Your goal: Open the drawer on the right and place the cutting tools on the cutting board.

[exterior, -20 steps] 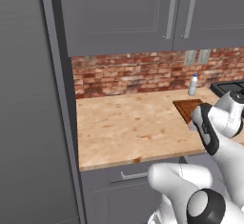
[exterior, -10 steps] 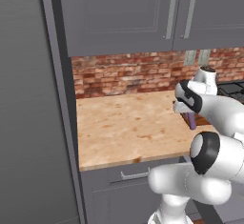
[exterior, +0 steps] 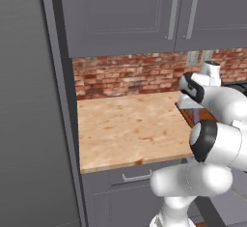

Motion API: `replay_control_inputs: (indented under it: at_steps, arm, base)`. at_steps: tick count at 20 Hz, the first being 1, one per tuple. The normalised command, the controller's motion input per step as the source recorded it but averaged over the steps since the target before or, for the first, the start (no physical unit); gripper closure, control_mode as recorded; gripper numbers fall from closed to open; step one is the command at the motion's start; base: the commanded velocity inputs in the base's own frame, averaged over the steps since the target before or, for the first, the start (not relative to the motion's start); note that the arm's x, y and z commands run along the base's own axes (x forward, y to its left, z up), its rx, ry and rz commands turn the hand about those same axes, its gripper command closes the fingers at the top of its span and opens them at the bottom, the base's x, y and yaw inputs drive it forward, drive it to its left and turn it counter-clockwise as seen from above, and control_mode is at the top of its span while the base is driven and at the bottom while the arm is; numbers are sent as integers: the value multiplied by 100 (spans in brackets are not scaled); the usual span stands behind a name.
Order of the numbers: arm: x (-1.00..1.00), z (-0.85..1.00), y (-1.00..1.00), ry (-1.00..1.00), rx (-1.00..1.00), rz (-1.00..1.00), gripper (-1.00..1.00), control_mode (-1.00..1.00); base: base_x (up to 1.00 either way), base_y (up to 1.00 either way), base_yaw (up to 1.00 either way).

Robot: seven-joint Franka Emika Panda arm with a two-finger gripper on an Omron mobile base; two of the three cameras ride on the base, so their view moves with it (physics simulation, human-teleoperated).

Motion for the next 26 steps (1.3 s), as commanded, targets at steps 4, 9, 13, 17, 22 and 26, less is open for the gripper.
replay_control_inputs:
  at_steps: [4, 9, 13, 17, 22, 26]
  arm:
    - [24, -2, -27, 0, 0, 0, 100, -100]
    - [42, -14, -18, 0, 0, 0, 100, -100]
    - [39, -18, -8, 0, 0, 0, 100, -100]
    - [32, -20, -5, 0, 0, 0, 100, -100]
    - [24, -26, -19, 0, 0, 0, 100, -100]
    - [4, -4, -8, 0, 0, 0, 100, -100]
  base:
    - [0, 0, 0]
    - [0, 0, 0]
    - [0, 0, 0]
    - [0, 0, 0]
    - [0, 0, 0]
    - [0, 0, 0]
